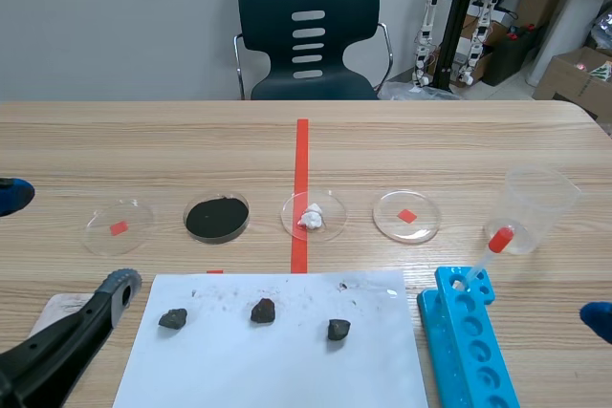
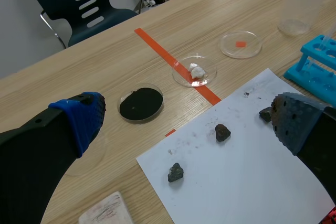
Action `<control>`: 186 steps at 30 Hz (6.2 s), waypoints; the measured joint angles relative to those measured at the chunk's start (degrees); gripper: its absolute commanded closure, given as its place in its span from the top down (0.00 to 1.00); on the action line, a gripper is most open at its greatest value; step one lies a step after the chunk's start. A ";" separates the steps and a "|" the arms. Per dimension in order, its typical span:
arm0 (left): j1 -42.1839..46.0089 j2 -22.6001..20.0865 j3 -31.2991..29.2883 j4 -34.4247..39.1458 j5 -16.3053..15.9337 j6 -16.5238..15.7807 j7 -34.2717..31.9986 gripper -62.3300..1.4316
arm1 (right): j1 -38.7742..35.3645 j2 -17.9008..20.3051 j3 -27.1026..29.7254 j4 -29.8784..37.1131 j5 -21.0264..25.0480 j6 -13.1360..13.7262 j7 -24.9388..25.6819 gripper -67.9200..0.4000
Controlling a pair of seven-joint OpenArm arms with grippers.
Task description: Pick up the left mineral with the left hand
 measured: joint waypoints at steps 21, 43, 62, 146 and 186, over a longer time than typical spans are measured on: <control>0.00 0.00 0.00 0.00 0.00 0.00 0.00 1.00 | 0.00 0.00 0.00 0.00 0.00 0.00 0.00 1.00; 0.00 0.00 0.00 0.00 0.00 0.00 0.00 1.00 | 0.00 0.00 0.00 0.00 0.00 0.00 0.00 1.00; -0.02 0.00 0.46 0.00 0.00 0.02 0.09 1.00 | 0.00 0.00 0.00 0.00 0.00 0.00 0.00 1.00; -51.43 6.86 35.06 -35.60 -5.33 50.66 76.81 0.65 | 0.00 0.00 0.00 0.00 0.00 0.00 0.00 1.00; -46.31 6.78 34.16 -26.21 -6.86 50.66 64.85 0.23 | 0.00 0.00 0.00 0.00 0.00 0.00 0.00 1.00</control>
